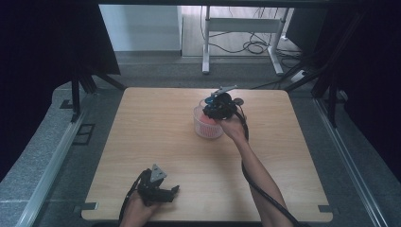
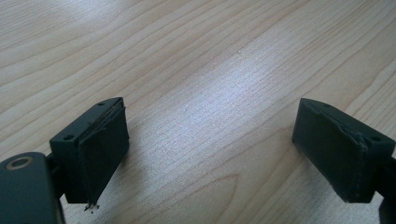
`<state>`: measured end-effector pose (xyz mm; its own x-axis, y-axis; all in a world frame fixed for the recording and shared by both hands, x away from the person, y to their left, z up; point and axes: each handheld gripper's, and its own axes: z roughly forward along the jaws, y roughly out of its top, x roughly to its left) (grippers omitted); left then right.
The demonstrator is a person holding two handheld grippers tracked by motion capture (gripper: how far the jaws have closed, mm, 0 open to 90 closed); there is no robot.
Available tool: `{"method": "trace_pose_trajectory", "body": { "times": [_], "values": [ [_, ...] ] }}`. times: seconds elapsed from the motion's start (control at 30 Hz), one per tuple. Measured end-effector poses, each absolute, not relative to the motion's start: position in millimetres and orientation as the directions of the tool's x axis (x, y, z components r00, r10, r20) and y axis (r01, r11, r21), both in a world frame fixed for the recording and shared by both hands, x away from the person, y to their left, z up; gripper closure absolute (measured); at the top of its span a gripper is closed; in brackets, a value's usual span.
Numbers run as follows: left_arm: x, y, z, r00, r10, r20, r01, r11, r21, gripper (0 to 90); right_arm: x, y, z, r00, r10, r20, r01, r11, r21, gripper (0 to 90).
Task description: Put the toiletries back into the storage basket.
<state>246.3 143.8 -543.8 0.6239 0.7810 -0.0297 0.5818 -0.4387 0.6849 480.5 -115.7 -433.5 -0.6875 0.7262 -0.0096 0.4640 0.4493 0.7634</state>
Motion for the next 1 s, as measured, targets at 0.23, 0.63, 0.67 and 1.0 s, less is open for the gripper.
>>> {"method": "trace_pose_trajectory", "body": {
  "times": [0.23,0.63,0.67,1.0],
  "values": [
    [246.4,143.8,-543.8,0.624,0.781,-0.028,0.581,-0.44,0.684,10.2,480.1,-122.7,-435.2,-0.684,0.729,0.022,0.481,0.427,0.766,51.5],
    [246.5,143.5,-543.7,0.625,0.78,-0.029,0.582,-0.441,0.684,10.2,478.8,-123.6,-438.0,-0.685,0.727,0.041,0.486,0.414,0.77,43.0],
    [246.5,143.5,-543.7,0.625,0.78,-0.029,0.582,-0.441,0.684,10.3,478.5,-123.0,-437.8,-0.686,0.726,0.039,0.484,0.416,0.77,42.2],
    [246.6,143.4,-543.8,0.625,0.78,-0.029,0.582,-0.441,0.684,10.3,475.4,-122.6,-433.7,-0.695,0.719,0.019,0.47,0.434,0.769,38.3]
  ]
}}
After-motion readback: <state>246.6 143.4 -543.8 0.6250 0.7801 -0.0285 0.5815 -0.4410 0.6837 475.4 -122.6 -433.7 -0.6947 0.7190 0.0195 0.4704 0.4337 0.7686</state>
